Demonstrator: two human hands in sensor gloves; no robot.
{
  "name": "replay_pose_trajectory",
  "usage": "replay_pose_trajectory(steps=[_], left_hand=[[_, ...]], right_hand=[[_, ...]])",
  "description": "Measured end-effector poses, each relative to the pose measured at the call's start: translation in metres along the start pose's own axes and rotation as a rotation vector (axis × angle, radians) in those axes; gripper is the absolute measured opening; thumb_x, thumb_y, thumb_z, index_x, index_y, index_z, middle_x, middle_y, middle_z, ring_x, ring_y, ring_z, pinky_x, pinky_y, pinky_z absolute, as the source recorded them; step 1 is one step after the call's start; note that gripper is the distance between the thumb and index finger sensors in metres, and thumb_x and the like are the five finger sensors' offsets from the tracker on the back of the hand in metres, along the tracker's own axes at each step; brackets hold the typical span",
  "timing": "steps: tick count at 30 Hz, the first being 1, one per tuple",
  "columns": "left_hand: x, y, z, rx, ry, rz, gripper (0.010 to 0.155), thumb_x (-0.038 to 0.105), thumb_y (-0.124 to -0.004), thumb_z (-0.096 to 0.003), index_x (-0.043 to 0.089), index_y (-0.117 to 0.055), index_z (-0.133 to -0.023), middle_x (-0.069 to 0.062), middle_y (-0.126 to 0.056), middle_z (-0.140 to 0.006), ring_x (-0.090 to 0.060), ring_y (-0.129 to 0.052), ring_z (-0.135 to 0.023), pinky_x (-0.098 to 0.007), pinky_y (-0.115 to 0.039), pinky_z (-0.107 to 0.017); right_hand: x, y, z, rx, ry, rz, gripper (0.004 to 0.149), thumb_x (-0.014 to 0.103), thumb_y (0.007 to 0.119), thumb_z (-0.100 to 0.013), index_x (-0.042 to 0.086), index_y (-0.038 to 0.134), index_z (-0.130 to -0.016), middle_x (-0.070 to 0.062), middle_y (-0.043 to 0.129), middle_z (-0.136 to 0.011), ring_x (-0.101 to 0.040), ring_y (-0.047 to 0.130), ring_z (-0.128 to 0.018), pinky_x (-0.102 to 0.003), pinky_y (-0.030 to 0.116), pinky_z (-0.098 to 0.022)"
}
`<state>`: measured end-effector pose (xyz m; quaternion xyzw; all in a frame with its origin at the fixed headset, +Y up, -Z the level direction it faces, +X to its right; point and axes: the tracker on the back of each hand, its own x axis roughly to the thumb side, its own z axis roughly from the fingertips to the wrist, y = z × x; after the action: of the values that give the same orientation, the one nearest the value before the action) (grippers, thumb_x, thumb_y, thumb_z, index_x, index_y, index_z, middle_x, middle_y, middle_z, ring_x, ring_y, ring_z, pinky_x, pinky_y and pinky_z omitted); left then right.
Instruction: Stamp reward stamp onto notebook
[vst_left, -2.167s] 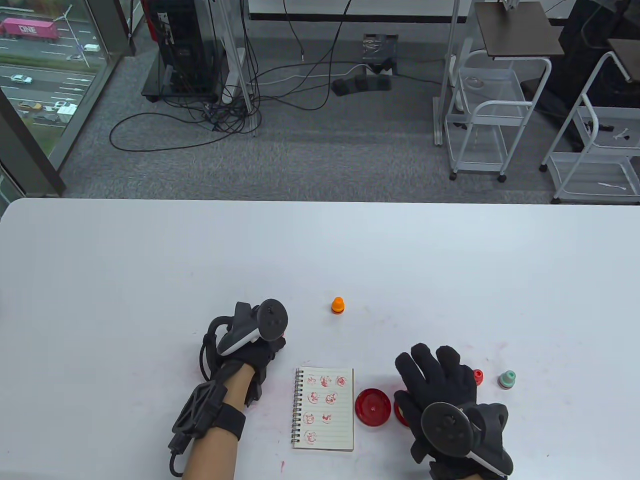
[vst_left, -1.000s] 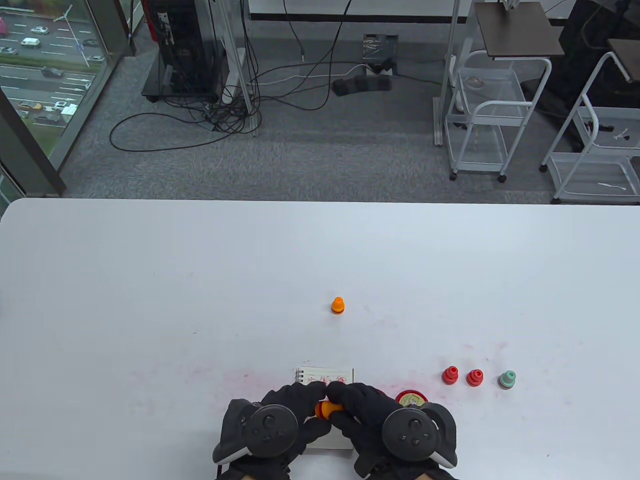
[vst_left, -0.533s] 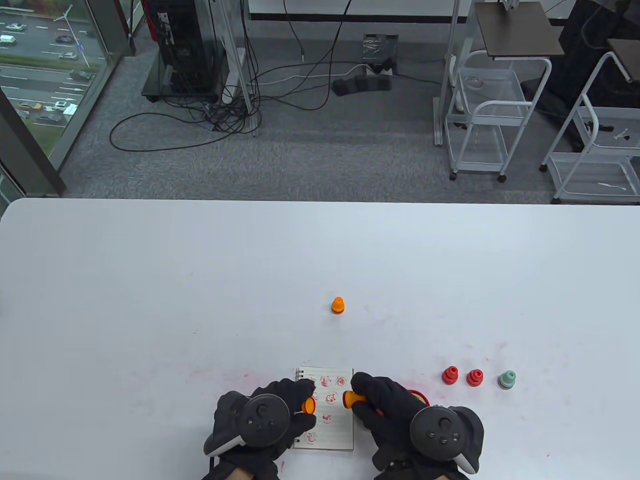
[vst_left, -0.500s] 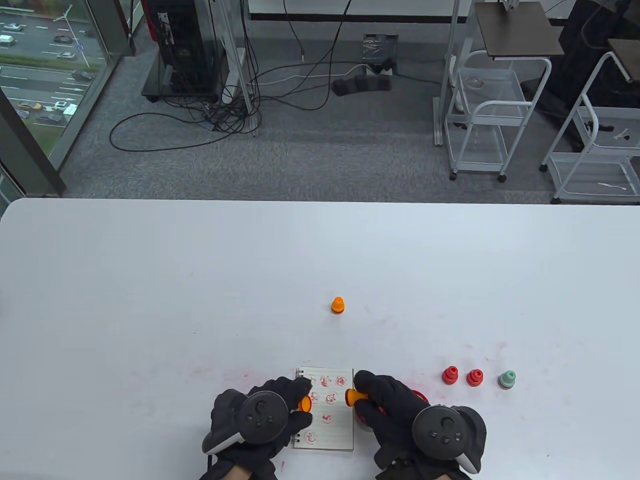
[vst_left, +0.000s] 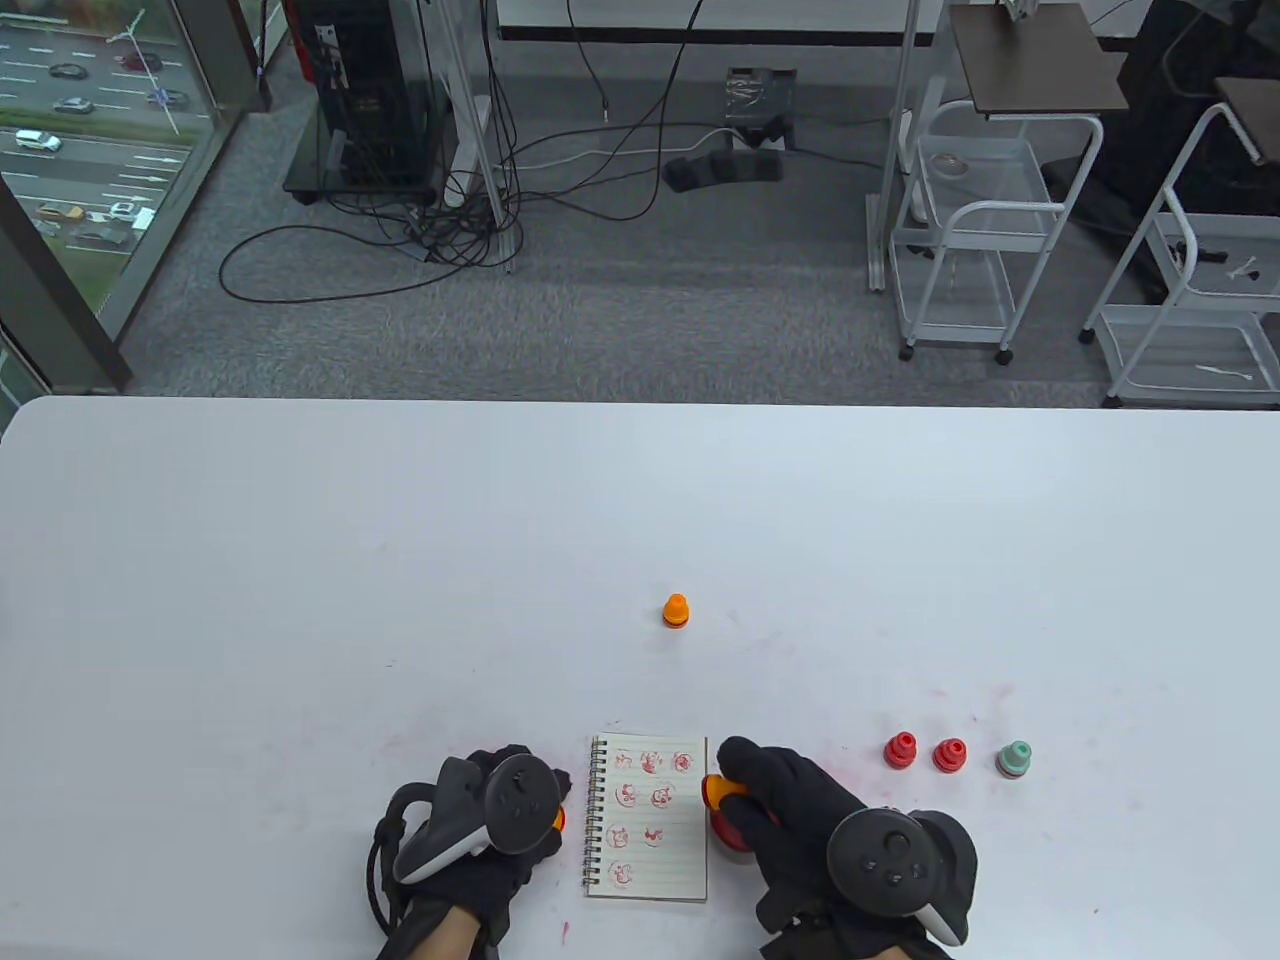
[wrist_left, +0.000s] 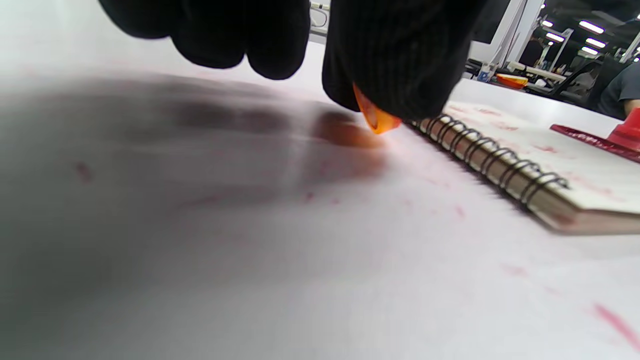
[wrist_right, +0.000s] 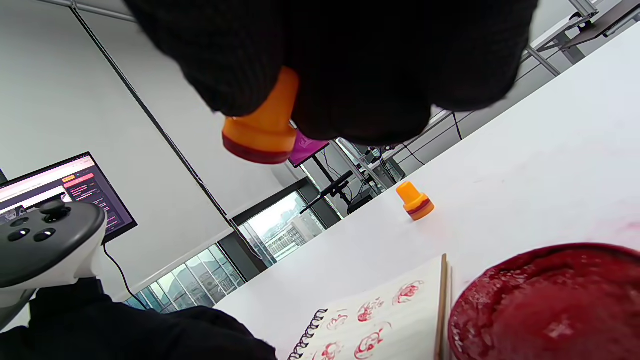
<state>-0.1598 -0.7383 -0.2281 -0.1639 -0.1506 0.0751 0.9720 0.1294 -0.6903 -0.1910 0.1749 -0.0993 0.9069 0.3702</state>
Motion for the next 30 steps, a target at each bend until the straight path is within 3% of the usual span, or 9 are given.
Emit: replay_pose_trajectory(steps=[11,16,20,24,30], left_hand=[[0.0,0.001,0.002,0.01,0.014,-0.048,0.069,0.041,-0.083,-0.044,0.028,-0.071,-0.11,-0.021,-0.06,-0.114,-0.047,-0.064,-0.097,-0.056,-0.063,-0.068],[0.008,0.017,0.008,0.202,-0.095,0.029,0.079,0.053,-0.08,-0.0417,0.024,-0.064,-0.114,-0.019,-0.063,-0.113,-0.045,-0.068,-0.097,-0.057,-0.064,-0.069],[0.013,0.023,0.012,0.249,-0.169,0.028,0.081,0.06,-0.072,-0.0437,0.024,-0.06,-0.115,-0.02,-0.057,-0.116,-0.045,-0.064,-0.101,-0.06,-0.062,-0.072],[0.015,0.027,0.014,0.254,-0.211,0.079,0.082,0.063,-0.069,-0.0448,0.025,-0.056,-0.117,-0.021,-0.052,-0.119,-0.052,-0.059,-0.105,-0.066,-0.059,-0.073],[0.019,0.029,0.015,0.252,-0.228,0.063,0.082,0.064,-0.066,-0.0457,0.024,-0.055,-0.117,-0.021,-0.051,-0.12,-0.052,-0.057,-0.105,-0.068,-0.057,-0.073]], right_hand=[[-0.001,-0.005,0.0,-0.014,0.006,0.04,0.048,0.028,0.084,-0.044,0.016,0.078,-0.091,-0.012,0.092,-0.081,-0.031,0.098,-0.059,-0.048,0.086,-0.047],[-0.005,-0.015,-0.001,-0.061,0.01,0.098,0.047,0.029,0.084,-0.044,0.017,0.081,-0.09,-0.012,0.093,-0.08,-0.03,0.098,-0.057,-0.048,0.086,-0.046],[-0.008,-0.016,-0.001,-0.061,0.007,0.17,0.046,0.028,0.085,-0.044,0.018,0.083,-0.089,-0.012,0.093,-0.08,-0.031,0.097,-0.058,-0.048,0.085,-0.047],[-0.011,-0.007,-0.002,-0.01,-0.005,0.296,0.045,0.028,0.085,-0.043,0.021,0.085,-0.088,-0.009,0.095,-0.081,-0.031,0.096,-0.061,-0.049,0.084,-0.049],[-0.014,0.018,-0.007,0.158,-0.01,0.493,0.045,0.027,0.086,-0.042,0.025,0.086,-0.087,-0.005,0.096,-0.083,-0.032,0.092,-0.069,-0.054,0.079,-0.055]])
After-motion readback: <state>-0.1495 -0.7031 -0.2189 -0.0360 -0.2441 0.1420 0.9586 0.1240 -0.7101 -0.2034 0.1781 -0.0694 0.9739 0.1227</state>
